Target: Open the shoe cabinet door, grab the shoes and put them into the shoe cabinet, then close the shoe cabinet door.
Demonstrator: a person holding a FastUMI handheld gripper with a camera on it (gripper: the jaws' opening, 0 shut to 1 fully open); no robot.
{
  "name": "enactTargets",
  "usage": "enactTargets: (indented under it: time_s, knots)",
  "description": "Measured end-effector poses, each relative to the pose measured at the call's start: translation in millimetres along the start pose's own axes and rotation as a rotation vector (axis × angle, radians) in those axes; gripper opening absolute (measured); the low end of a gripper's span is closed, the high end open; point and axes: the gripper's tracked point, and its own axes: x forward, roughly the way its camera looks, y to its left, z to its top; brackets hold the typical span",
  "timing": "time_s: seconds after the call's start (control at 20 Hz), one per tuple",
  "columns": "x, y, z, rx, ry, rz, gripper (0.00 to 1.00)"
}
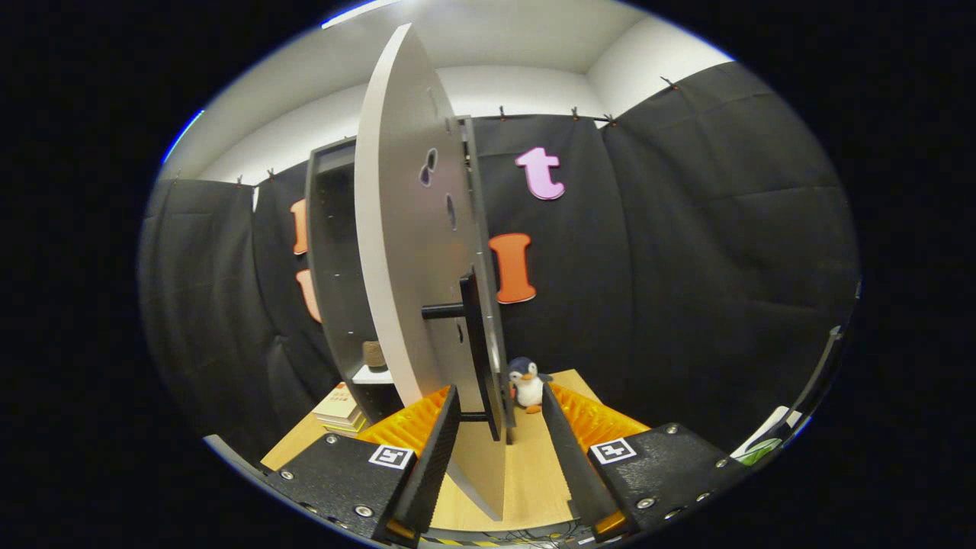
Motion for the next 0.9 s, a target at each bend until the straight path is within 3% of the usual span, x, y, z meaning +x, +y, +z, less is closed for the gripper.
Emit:
enactTargets:
  time_s: [0.35, 0.9]
  knots:
    - [20.4, 66.6, -14.8, 0.018, -0.002, 0.157, 0.71]
    - [47.2, 109.1, -21.2, 0.006, 0.011, 0.258, 0.72]
